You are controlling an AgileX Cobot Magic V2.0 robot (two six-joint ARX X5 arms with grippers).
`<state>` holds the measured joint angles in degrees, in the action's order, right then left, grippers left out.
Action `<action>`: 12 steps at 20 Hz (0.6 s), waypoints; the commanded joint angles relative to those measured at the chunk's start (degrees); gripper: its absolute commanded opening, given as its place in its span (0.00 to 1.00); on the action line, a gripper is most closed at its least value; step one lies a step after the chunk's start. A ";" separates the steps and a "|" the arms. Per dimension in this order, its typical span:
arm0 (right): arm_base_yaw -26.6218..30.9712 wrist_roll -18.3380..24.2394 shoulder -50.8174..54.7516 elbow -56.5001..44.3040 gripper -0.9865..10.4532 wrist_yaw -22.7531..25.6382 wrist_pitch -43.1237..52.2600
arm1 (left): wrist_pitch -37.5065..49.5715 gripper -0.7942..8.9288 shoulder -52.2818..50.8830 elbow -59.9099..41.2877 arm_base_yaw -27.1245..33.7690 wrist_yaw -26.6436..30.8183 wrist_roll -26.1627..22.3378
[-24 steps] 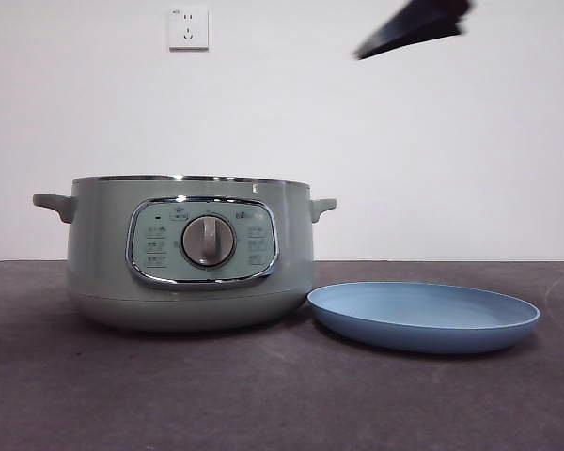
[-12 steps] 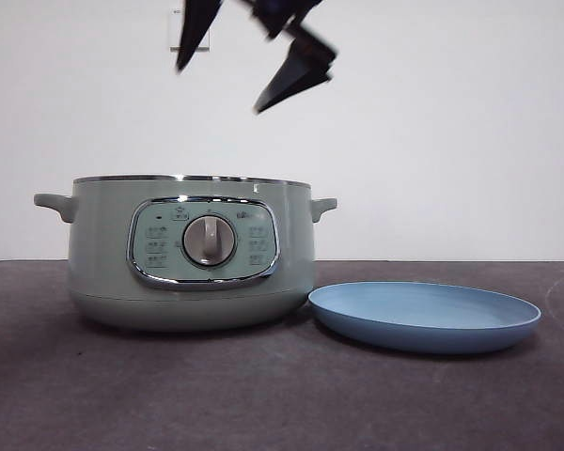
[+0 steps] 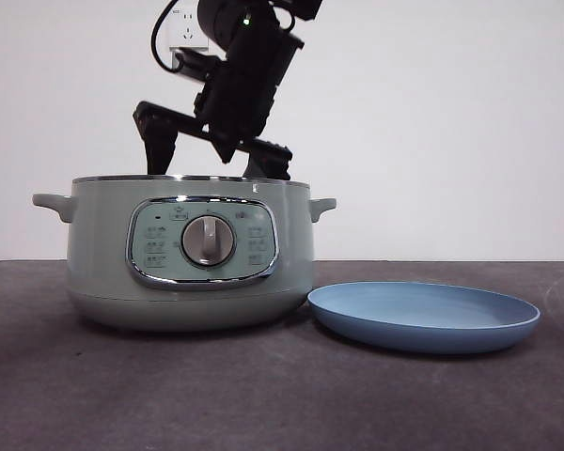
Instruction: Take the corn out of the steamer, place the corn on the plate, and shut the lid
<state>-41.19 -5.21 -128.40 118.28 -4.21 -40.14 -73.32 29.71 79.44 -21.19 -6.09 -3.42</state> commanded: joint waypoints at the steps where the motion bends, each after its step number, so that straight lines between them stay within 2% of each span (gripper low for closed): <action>1: -0.24 -0.94 -2.29 0.17 0.61 1.05 1.44 | 2.08 0.07 -0.63 0.87 -0.09 0.00 -0.33; 5: -0.24 -0.98 -4.17 0.17 0.60 1.57 1.55 | 1.64 0.07 -0.63 0.87 -0.09 0.00 -0.33; 8: -0.39 -0.98 -4.37 0.17 0.50 1.57 2.08 | 1.62 0.07 -0.63 0.87 -0.09 0.00 -0.33; 12: -0.44 -1.40 -4.81 0.17 0.49 1.60 -0.33 | 1.20 0.07 -0.63 0.87 -0.09 -0.02 -0.31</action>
<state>-41.32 -6.02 -131.96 118.45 -2.79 -40.66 -74.26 29.65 79.44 -21.19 -6.09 -3.42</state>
